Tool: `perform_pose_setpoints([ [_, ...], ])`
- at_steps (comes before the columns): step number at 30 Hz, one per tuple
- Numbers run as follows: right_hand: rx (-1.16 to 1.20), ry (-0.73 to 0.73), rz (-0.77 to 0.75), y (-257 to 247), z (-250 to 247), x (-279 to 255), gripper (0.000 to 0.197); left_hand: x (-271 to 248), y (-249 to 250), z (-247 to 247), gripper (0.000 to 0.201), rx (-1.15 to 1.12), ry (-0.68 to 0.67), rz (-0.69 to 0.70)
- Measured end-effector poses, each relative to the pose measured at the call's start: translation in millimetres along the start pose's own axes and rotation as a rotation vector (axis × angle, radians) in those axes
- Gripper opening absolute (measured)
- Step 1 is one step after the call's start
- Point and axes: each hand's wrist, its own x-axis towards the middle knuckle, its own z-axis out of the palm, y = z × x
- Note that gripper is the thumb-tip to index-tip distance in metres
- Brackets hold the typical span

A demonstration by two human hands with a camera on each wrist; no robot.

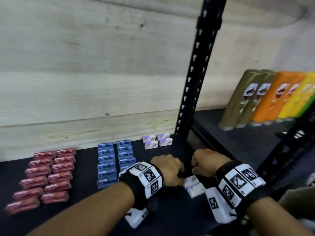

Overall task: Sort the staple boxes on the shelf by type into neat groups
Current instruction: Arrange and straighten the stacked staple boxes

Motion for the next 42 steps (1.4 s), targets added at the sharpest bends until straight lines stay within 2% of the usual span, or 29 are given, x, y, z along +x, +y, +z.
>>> perform_pose_setpoints([
  [4, -0.01, -0.04, 0.051, 3, 16, -16, 0.032, -3, 16, 14, 0.046, -0.021, -0.014, 0.107],
  [9, -0.02, -0.097, 0.081, 7, 33, -29, 0.029, -1, 21, 26, 0.042, -0.021, 0.021, 0.105],
  [15, 0.034, -0.099, 0.074, 10, 35, -35, 0.067, -5, 12, 25, 0.038, -0.034, 0.032, 0.038],
  [18, 0.037, -0.082, 0.045, 8, 30, -34, 0.074, -15, 2, 20, 0.037, -0.033, 0.0, -0.017],
  [24, -0.082, -0.123, 0.027, -5, 26, -29, 0.064, -40, -21, 16, 0.033, -0.061, -0.045, -0.053],
  [27, -0.075, -0.127, -0.001, -4, 25, -27, 0.05, -49, -28, 17, 0.042, -0.061, -0.069, -0.074],
  [30, -0.045, -0.141, -0.009, -1, 23, -26, 0.04, -56, -34, 22, 0.048, -0.024, -0.067, -0.038],
  [35, 0.049, -0.142, -0.037, 6, 19, -28, 0.026, -62, -39, 27, 0.042, -0.07, -0.001, -0.022],
  [42, 0.061, -0.12, -0.042, 2, 19, -25, 0.025, -68, -36, 28, 0.018, -0.16, 0.052, -0.003],
])
